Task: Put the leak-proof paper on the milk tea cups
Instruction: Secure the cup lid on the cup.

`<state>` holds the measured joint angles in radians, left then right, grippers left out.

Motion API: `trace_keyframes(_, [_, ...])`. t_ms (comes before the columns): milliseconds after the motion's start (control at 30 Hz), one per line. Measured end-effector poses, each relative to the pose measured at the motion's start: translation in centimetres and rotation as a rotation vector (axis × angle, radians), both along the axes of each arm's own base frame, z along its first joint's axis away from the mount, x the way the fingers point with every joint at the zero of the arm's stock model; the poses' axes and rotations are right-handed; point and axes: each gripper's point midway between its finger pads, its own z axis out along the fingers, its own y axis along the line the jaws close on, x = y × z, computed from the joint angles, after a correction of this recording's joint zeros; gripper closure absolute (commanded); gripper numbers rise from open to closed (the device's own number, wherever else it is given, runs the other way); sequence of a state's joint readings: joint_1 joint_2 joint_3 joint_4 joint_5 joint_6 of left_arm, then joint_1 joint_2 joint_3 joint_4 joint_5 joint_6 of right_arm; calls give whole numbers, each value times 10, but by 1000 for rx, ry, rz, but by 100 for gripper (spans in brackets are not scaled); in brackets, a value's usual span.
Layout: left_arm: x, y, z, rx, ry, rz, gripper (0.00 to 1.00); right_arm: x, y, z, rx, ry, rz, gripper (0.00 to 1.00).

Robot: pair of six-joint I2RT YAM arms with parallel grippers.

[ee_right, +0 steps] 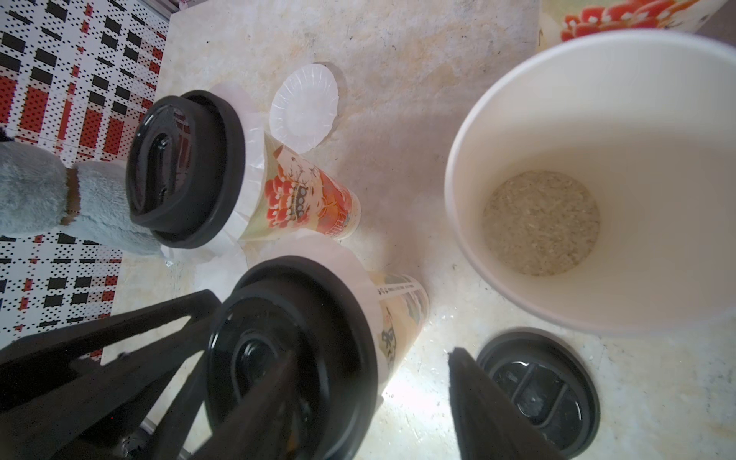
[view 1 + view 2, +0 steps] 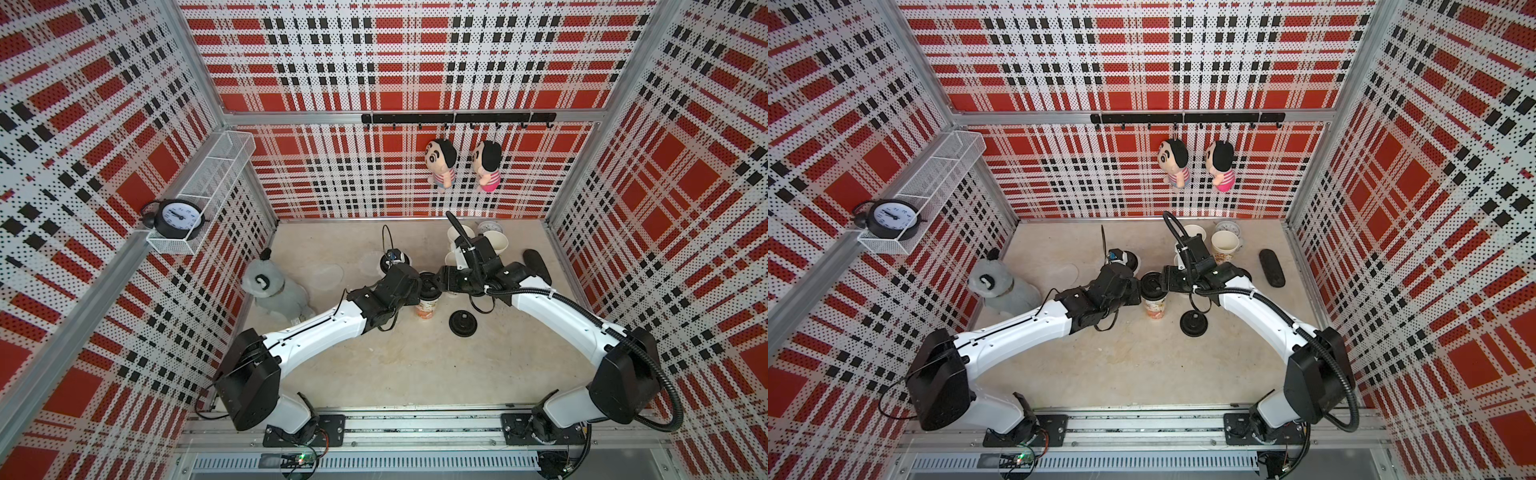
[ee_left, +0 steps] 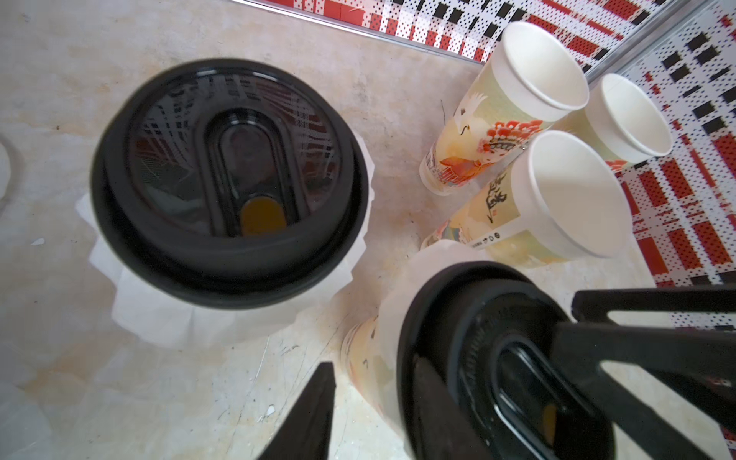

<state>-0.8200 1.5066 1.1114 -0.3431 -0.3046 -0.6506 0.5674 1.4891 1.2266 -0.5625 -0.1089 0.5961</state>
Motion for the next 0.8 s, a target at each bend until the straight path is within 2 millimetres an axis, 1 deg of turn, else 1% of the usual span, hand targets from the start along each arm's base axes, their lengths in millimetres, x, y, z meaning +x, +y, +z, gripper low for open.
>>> trace_keyframes(233, [7, -6, 6, 101, 36, -37, 56, 2, -5, 1, -9, -17, -21, 37])
trace_keyframes(433, [13, -13, 12, 170, 57, -80, 55, 6, -11, 2, -20, -30, -51, 37])
trace_keyframes(800, [8, -11, 16, 225, 89, -116, 54, 5, -9, 2, -12, -25, -42, 37])
